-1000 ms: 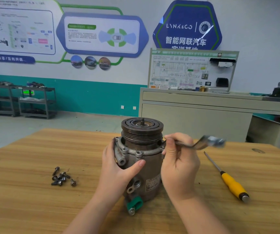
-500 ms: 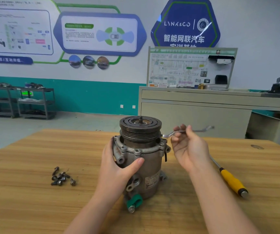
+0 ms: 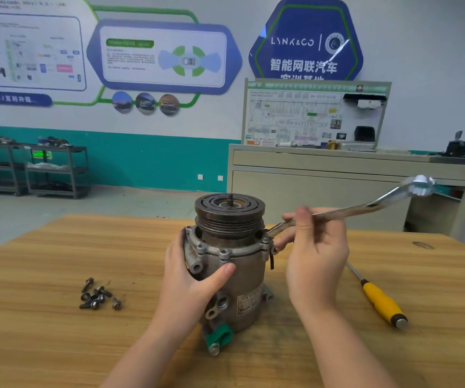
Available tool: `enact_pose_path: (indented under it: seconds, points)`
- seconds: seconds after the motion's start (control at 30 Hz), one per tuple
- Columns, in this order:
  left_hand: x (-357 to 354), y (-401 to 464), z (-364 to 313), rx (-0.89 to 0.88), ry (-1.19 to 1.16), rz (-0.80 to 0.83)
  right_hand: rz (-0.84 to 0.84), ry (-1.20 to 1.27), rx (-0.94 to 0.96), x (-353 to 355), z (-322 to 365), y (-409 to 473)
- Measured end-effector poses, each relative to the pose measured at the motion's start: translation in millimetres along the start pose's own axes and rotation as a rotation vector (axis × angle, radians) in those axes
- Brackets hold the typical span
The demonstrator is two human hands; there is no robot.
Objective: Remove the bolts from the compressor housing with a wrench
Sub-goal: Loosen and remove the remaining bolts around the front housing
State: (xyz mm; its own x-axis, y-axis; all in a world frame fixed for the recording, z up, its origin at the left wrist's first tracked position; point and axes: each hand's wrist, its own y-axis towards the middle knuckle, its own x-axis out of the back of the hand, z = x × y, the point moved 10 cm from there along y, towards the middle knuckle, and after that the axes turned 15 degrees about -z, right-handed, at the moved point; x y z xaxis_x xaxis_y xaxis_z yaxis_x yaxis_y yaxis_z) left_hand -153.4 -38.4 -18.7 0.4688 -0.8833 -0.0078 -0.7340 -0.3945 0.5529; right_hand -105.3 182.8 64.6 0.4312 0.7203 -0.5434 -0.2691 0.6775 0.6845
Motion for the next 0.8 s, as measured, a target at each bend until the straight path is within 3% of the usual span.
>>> enact_pose_path:
  seconds: [0.17, 0.23, 0.3, 0.43, 0.5, 0.6, 0.67, 0.73, 0.8]
  points:
    - [-0.9, 0.6, -3.4, -0.022, -0.002, -0.005, 0.338, -0.025, 0.525, -25.3, 36.3, -36.1]
    - [-3.1, 0.2, -2.3, 0.004, -0.043, 0.013, 0.386, -0.044, 0.644, -28.3, 39.1, -49.2]
    - [-1.3, 0.0, -2.2, -0.012, -0.024, -0.002, 0.351, -0.051, 0.632, -26.1, 35.2, -52.4]
    - [0.7, 0.1, -1.5, -0.02, 0.002, -0.02, 0.021, 0.204, 0.066, -3.8, 2.6, -22.7]
    - [0.6, -0.3, -3.2, -0.015, -0.011, -0.02, -0.107, 0.196, -0.198, 3.1, -26.6, -10.2]
    - [0.0, -0.2, -4.6, -0.014, -0.032, -0.021, -0.102, 0.158, -0.69, -2.0, -83.5, -3.3]
    - [0.4, -0.3, -4.3, -0.012, -0.031, -0.018, -0.054, 0.261, -1.026, -12.5, -106.1, -14.5]
    - [0.6, 0.0, -3.8, -0.01, -0.032, -0.02, -0.059, 0.388, -1.15, -16.7, -108.6, -18.1]
    - [0.5, 0.0, -4.1, -0.012, -0.029, -0.019, -0.126, 0.471, -1.097, -10.8, -104.2, -11.0]
